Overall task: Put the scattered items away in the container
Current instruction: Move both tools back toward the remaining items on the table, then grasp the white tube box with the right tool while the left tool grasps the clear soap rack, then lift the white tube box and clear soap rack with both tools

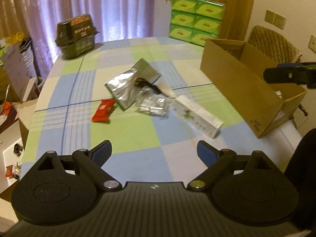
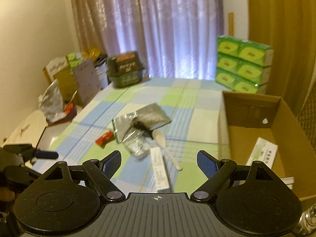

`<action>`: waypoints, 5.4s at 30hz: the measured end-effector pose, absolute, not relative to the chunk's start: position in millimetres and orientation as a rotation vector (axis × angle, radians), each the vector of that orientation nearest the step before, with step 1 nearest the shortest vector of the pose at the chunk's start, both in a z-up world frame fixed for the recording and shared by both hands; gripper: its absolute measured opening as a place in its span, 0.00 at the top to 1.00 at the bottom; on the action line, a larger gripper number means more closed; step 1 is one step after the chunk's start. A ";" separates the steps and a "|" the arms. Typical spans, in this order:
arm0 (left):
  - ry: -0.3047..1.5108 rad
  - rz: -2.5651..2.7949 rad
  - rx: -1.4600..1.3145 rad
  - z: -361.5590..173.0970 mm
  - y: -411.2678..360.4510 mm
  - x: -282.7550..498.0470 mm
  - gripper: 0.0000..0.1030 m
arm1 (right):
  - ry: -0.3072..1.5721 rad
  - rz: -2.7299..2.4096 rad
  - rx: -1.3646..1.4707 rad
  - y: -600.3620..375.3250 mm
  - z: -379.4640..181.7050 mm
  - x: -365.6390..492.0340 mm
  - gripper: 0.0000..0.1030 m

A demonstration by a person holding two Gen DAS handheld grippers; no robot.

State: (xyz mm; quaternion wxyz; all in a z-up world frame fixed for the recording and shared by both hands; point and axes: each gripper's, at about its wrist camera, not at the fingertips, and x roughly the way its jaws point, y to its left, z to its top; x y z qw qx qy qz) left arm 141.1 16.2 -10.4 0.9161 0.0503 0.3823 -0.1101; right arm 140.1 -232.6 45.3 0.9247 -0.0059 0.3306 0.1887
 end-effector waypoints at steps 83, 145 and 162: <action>0.879 -0.306 0.215 -103.3 -0.1 189.1 0.34 | 1.092 0.479 -0.148 -193.2 -105.4 274.7 0.71; 0.848 -0.245 0.182 -84.4 1.6 168.0 0.36 | 0.869 0.458 0.003 -204.4 -70.3 241.1 0.72; 0.712 -0.329 0.224 -7.3 -47.9 160.9 0.36 | 0.659 0.275 0.049 -277.1 51.3 205.0 0.72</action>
